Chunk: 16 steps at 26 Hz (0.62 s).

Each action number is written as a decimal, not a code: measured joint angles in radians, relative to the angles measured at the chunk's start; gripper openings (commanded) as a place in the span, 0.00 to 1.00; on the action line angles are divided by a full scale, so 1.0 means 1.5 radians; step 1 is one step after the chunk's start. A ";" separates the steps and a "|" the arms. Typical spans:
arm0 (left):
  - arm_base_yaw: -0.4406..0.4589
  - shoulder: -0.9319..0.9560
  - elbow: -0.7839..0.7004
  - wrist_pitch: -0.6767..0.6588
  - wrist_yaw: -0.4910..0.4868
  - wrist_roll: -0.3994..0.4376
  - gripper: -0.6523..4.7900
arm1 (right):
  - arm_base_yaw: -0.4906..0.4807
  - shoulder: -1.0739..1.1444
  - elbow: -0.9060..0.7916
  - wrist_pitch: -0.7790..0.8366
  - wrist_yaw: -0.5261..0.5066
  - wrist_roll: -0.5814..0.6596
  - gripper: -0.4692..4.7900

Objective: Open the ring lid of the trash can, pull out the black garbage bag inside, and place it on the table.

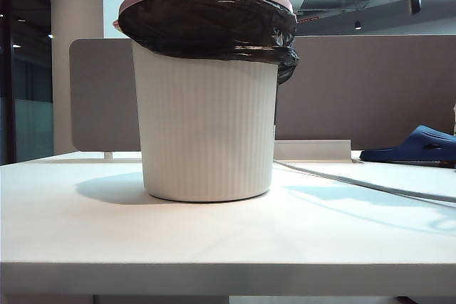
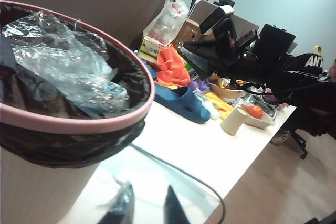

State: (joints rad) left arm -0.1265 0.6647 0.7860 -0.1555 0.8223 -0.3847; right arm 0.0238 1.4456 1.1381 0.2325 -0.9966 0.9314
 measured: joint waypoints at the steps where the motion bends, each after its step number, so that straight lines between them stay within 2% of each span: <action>1: -0.004 0.020 0.000 0.005 -0.001 0.006 0.27 | 0.003 0.020 0.000 0.020 0.000 0.018 0.25; 4: -0.047 0.054 0.000 0.007 -0.017 0.050 0.27 | 0.006 0.058 0.000 0.064 -0.016 0.057 0.28; 6: -0.104 0.070 0.000 0.017 -0.074 0.105 0.27 | 0.015 0.083 0.000 0.114 -0.022 0.090 0.36; 8: -0.157 0.087 0.000 0.030 -0.137 0.146 0.28 | 0.023 0.106 0.000 0.145 -0.032 0.117 0.37; 9: -0.187 0.096 0.000 0.047 -0.178 0.157 0.31 | 0.029 0.117 0.003 0.152 -0.034 0.123 0.37; 10: -0.203 0.101 0.000 0.060 -0.202 0.159 0.49 | 0.030 0.124 0.008 0.156 -0.035 0.124 0.37; 11: -0.227 0.111 0.000 0.083 -0.237 0.160 0.49 | 0.030 0.134 0.015 0.159 -0.035 0.127 0.37; 16: -0.283 0.148 0.000 0.111 -0.322 0.169 0.49 | 0.031 0.143 0.023 0.163 -0.035 0.131 0.37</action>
State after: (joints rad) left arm -0.5503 0.8871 0.7860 0.0113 0.3393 -0.1307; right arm 0.0696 1.6608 1.1721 0.4774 -1.0489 1.1275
